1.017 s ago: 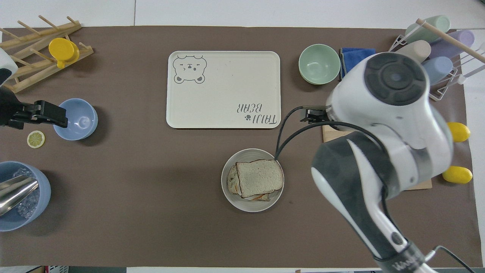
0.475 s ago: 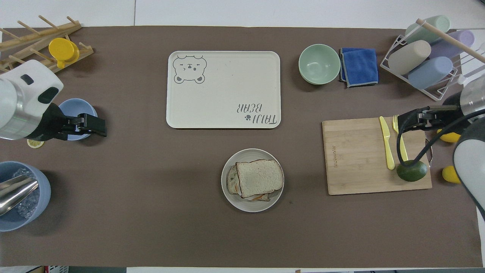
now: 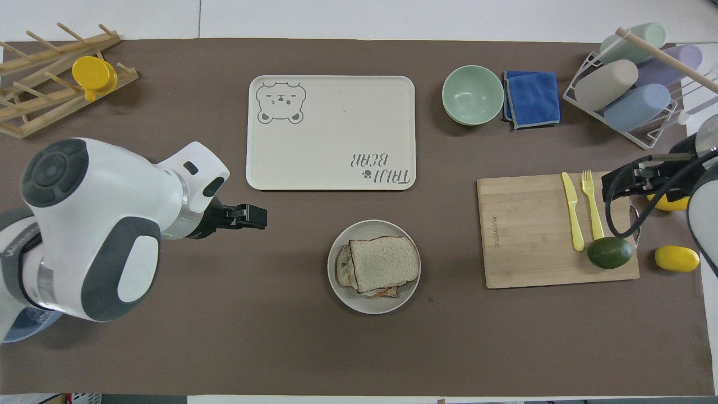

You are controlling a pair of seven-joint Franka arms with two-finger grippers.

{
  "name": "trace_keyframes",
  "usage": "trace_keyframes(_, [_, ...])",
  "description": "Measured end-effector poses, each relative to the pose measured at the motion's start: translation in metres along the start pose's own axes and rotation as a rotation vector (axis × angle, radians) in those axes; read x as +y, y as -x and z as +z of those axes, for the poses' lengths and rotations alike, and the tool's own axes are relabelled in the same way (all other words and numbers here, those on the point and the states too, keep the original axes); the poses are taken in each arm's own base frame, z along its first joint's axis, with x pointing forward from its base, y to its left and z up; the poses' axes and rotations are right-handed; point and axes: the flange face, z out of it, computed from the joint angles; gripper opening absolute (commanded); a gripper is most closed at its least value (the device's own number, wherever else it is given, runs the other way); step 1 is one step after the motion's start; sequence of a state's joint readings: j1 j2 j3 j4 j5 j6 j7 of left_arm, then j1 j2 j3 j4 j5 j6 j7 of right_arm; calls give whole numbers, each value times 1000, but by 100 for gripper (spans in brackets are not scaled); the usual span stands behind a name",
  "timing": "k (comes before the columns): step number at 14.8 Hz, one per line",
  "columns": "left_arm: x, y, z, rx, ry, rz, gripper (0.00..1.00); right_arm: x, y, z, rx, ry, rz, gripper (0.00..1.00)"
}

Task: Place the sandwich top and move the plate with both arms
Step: 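Reach the left gripper to the rim of the white plate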

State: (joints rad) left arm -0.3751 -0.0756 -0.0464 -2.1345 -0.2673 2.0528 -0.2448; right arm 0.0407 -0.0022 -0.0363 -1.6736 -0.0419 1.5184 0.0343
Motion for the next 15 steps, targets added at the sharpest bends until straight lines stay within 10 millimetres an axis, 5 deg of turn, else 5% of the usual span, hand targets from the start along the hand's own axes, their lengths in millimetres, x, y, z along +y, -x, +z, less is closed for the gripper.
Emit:
trace_keyframes(6, [40, 27, 97, -14, 60, 10, 86, -1, 1, 1, -10, 1, -20, 100])
trace_keyframes(11, [57, 33, 137, -44, 93, -19, 70, 3, 2, 1, -20, -1, -22, 100])
trace_keyframes(15, [61, 41, 150, -64, 101, -30, 67, 20, 2, 1, -19, -6, -34, 100])
